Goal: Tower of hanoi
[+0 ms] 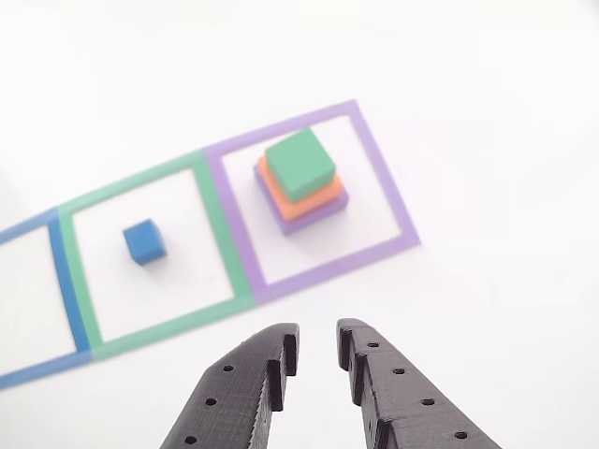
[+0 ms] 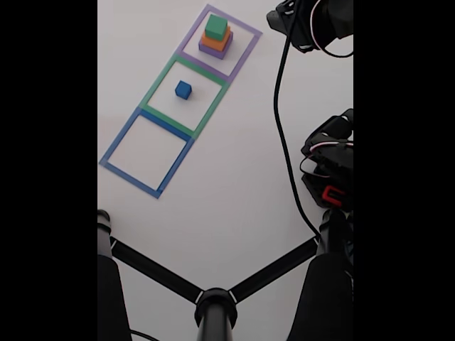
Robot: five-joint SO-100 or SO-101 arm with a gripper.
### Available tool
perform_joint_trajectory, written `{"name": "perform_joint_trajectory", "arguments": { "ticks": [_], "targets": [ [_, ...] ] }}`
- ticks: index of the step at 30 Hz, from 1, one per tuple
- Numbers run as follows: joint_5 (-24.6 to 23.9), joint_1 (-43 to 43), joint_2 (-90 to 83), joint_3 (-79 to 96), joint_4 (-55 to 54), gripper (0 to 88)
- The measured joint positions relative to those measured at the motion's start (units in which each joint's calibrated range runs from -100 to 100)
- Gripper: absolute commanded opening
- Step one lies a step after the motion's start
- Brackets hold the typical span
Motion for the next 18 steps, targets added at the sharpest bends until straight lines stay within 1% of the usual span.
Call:
{"name": "perform_joint_trajectory", "arguments": {
  "ticks": [6, 8, 14, 18],
  "targets": [
    [0.0, 1.4, -0.3, 11.3, -7.7, 14.9],
    [0.0, 1.9, -1.1, 16.3, -12.2, 17.9],
    [0.0, 3.0, -2.9, 30.7, -26.6, 20.8],
    [0.0, 3.8, -3.5, 42.2, -39.9, 22.8]
  ]
}}
